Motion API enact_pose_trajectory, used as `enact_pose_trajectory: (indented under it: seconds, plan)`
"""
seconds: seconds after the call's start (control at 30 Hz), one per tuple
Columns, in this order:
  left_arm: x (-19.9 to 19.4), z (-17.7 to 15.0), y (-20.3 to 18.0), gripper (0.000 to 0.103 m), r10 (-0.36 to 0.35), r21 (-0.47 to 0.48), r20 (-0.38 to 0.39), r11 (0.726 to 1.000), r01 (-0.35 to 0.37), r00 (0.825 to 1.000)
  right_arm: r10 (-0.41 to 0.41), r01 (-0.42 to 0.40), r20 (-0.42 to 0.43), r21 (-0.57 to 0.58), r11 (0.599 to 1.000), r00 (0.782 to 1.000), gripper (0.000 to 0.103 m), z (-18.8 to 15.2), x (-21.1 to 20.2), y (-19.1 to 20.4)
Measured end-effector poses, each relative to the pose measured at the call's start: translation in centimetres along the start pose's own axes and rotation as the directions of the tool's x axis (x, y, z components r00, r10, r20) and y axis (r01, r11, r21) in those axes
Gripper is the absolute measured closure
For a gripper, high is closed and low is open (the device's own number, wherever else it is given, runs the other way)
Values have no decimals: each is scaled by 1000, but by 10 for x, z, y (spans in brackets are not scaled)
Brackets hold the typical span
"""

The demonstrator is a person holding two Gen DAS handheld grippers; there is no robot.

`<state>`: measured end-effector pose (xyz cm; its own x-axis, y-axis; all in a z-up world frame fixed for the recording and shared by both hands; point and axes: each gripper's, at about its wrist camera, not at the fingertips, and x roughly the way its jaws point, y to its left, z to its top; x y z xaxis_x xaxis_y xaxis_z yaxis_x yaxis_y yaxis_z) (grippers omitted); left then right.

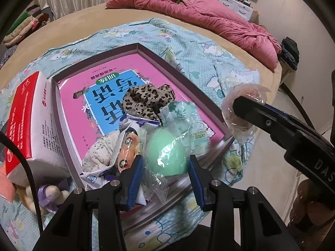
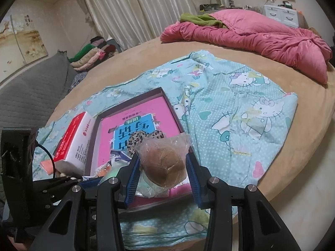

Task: Organize soft objects
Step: 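Lower the green ball and bun onto the box with both tools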

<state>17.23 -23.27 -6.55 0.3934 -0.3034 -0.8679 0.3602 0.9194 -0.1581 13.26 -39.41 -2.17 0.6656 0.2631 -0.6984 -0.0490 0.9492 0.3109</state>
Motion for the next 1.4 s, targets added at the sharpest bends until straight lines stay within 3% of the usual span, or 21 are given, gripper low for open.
enact_pose_trajectory:
  seconds: [0.63,1.4]
  plan:
    - [6,0,12,60,23,-30,11,999,-23,1000,-46,45,-38,-50,998,998,59,-5,17,2]
    - [9,-3,13,60,-7,-34,16,999,8,1000,-130,119,-87,-123,985,988,59,-15,46,7]
